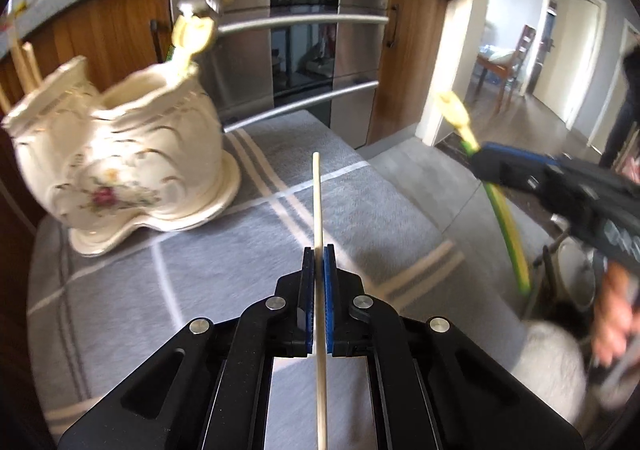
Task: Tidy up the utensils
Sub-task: 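Drop the chopstick in the taller pot while the right tool drops the yellow spoon in the shorter pot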
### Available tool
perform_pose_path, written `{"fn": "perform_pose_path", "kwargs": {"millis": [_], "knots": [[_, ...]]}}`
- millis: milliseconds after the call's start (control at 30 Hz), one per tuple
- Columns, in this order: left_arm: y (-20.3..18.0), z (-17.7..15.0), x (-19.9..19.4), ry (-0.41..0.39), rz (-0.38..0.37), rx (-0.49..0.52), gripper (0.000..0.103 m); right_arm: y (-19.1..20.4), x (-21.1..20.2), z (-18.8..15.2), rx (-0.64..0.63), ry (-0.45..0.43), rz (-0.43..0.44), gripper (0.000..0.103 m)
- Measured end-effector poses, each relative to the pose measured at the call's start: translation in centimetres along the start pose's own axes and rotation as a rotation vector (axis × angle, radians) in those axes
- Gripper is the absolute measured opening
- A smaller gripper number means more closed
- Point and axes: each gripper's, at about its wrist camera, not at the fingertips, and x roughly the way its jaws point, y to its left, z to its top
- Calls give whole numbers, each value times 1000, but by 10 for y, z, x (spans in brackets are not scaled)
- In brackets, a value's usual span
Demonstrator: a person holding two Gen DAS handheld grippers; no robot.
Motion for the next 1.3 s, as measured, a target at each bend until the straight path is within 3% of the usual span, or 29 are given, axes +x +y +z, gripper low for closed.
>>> {"fn": "perform_pose_path", "kwargs": {"millis": [233,400,733,933,1067,1300], "knots": [[34,-20,-42,-83,11,13,5,20,8,4,-26,10,13,10],[60,-24,-75,-209,29,7,5,40,12,12,-53,-3,41,10],[104,0,-132,-457,67,-64,5,75,4,59,-104,-161,116,10],[127,22,-144,-575,74,-99,5,98,10,84,-133,-239,166,10],[146,33,-138,-619,84,-121,5,105,19,98,-131,-275,187,10],[179,48,-111,-597,126,-161,5,110,39,115,-114,-287,205,10]]}}
